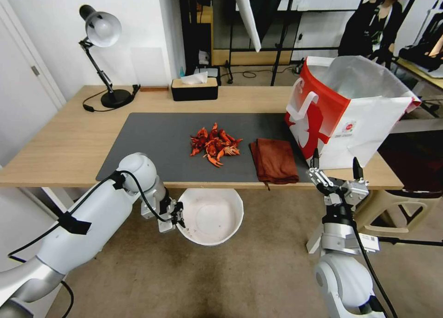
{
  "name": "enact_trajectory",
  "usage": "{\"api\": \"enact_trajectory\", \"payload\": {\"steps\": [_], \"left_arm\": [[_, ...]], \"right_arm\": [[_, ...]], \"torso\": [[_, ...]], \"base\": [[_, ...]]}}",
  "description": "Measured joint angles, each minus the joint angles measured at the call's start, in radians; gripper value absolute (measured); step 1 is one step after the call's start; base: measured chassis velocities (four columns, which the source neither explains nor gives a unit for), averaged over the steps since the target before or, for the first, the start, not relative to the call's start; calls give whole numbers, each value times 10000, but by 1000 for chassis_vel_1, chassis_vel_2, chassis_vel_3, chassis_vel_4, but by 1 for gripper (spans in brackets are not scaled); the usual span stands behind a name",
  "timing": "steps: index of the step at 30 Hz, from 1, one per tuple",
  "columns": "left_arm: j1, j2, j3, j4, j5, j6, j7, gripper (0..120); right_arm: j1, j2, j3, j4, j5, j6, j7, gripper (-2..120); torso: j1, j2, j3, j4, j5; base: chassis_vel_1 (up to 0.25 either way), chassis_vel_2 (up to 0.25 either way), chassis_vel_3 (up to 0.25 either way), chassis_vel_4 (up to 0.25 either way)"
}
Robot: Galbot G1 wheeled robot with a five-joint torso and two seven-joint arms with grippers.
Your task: Sweep shrimp from table into container with towel, then put container into takeout bag.
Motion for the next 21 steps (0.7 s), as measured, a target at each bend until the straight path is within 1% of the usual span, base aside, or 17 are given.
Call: {"api": "enact_trajectory", "payload": {"steps": [1, 3, 4, 7, 8, 11, 16, 18, 21], "left_arm": [[-2, -10, 7, 0, 1, 0, 0, 0], [-20, -169, 83, 0, 28, 0, 0, 0], [-20, -169, 83, 0, 28, 0, 0, 0], [-20, -283, 108, 33, 105, 0, 0, 0], [-20, -283, 108, 33, 105, 0, 0, 0], [-33, -329, 137, 79, 125, 0, 0, 0], [-155, -347, 224, 149, 127, 0, 0, 0], [-155, -347, 224, 149, 127, 0, 0, 0], [-296, -375, 342, 250, 118, 0, 0, 0]], "right_arm": [[16, -23, -19, 15, 6, -57, 18, 100], [281, -312, -245, 151, 178, -727, 173, 100], [281, -312, -245, 151, 178, -727, 173, 100], [635, -657, -562, 240, 533, -1440, 299, 100], [635, -657, -562, 240, 533, -1440, 299, 100], [977, -1025, -979, 257, 983, -2084, 461, 100], [1243, -1249, -1337, 134, 1259, -2453, 618, 100], [1243, -1249, -1337, 134, 1259, -2453, 618, 100], [1651, -1396, -1675, -54, 1702, -3079, 1052, 100]], "torso": [[0, 0, 0, 1, 0], [1, 0, 0, -2, -1], [1, 0, 0, -2, -1], [1, 0, 0, -1, -2], [1, 0, 0, -1, -2], [0, 0, 1, 0, -1], [1, 0, 1, 1, -1], [1, 0, 1, 0, -1], [1, 0, 1, -2, -1]], "base": [[0, 0, 0, 0], [0, 0, 0, 0], [0, 0, 0, 0], [0, 0, 0, 0], [0, 0, 0, 0], [0, 0, 0, 0], [0, 0, 0, 0], [0, 0, 0, 0], [0, 0, 0, 0]]}}
